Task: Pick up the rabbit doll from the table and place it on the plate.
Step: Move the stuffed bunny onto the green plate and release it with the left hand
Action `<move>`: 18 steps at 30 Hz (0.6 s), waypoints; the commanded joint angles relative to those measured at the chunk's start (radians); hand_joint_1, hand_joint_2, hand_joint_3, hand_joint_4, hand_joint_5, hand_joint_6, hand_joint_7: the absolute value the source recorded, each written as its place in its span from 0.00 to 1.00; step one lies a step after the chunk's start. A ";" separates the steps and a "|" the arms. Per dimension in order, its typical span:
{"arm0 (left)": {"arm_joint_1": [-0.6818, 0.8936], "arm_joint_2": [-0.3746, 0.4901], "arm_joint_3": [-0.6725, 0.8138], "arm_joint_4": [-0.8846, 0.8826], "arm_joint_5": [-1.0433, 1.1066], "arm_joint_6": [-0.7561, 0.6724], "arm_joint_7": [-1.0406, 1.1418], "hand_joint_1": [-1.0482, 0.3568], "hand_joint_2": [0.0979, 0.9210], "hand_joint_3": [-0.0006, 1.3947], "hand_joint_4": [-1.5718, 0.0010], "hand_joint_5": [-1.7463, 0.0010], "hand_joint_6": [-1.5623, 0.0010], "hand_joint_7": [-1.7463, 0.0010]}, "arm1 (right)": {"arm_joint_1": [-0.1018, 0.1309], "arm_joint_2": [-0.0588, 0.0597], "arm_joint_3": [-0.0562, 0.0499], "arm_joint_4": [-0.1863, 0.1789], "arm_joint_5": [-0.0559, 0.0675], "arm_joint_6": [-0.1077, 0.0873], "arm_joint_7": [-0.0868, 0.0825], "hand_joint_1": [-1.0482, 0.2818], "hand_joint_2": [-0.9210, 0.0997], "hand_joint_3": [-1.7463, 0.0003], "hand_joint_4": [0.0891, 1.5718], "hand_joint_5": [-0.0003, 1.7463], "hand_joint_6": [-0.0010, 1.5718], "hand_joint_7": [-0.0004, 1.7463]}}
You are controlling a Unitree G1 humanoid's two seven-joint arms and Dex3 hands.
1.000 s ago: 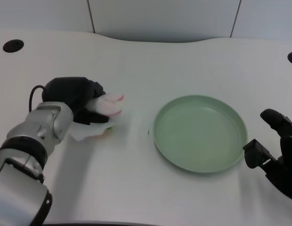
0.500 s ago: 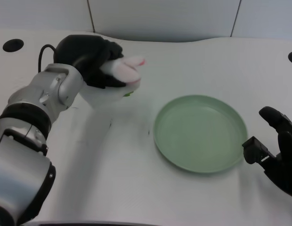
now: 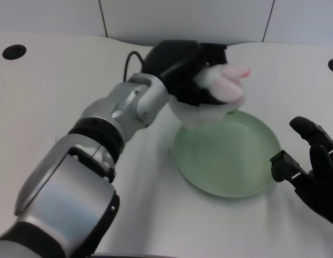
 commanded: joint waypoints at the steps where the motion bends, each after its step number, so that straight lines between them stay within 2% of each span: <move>1: 0.005 -0.031 -0.034 -0.010 0.029 -0.015 0.015 0.34 1.00 0.23 0.49 0.00 0.62 0.02 | 0.026 0.012 0.002 -0.023 0.006 -0.007 -0.005 0.31 0.00 0.89 0.35 1.00 0.41 0.75; 4: 0.008 -0.045 -0.050 -0.008 0.039 -0.021 0.022 0.35 1.00 0.22 0.49 0.00 0.62 0.02 | 0.034 0.020 0.006 -0.036 0.004 -0.008 -0.007 0.31 0.00 0.90 0.35 1.00 0.41 0.74; 7: 0.011 -0.063 -0.079 -0.005 0.062 -0.004 0.013 0.36 1.00 0.23 0.50 0.00 0.61 0.05 | 0.053 0.042 0.015 -0.071 0.007 -0.008 -0.022 0.31 0.00 0.90 0.35 1.00 0.42 0.74; 8: 0.012 -0.066 -0.086 -0.005 0.066 -0.002 0.013 0.37 1.00 0.22 0.50 0.00 0.61 0.08 | 0.058 0.046 0.017 -0.080 0.008 -0.007 -0.027 0.31 0.00 0.90 0.35 1.00 0.42 0.75; 10: 0.017 -0.067 -0.093 -0.003 0.069 0.005 0.009 0.37 1.00 0.22 0.50 0.00 0.60 0.09 | 0.068 0.050 0.021 -0.098 0.005 -0.009 -0.036 0.31 0.00 0.90 0.35 1.00 0.42 0.75; 13: 0.026 -0.065 -0.105 0.001 0.081 0.026 0.003 0.37 1.00 0.21 0.51 0.00 0.59 0.12 | 0.089 0.056 0.030 -0.136 0.008 -0.003 -0.049 0.31 0.00 0.90 0.35 1.00 0.41 0.76; 16: 0.031 -0.062 -0.139 0.003 0.112 0.056 0.024 0.37 1.00 0.21 0.51 0.00 0.59 0.13 | 0.103 0.057 0.035 -0.158 0.011 0.002 -0.052 0.32 0.00 0.89 0.35 1.00 0.40 0.78; 17: 0.029 -0.059 -0.161 0.007 0.134 0.087 0.021 0.36 1.00 0.21 0.51 0.00 0.58 0.13 | 0.106 0.058 0.036 -0.162 0.015 0.002 -0.046 0.32 0.00 0.89 0.35 1.00 0.40 0.78; 18: 0.029 -0.058 -0.177 0.011 0.149 0.114 0.002 0.31 1.00 0.24 0.54 0.13 0.58 0.29 | 0.109 0.058 0.036 -0.166 0.019 0.002 -0.043 0.32 0.00 0.88 0.34 1.00 0.39 0.78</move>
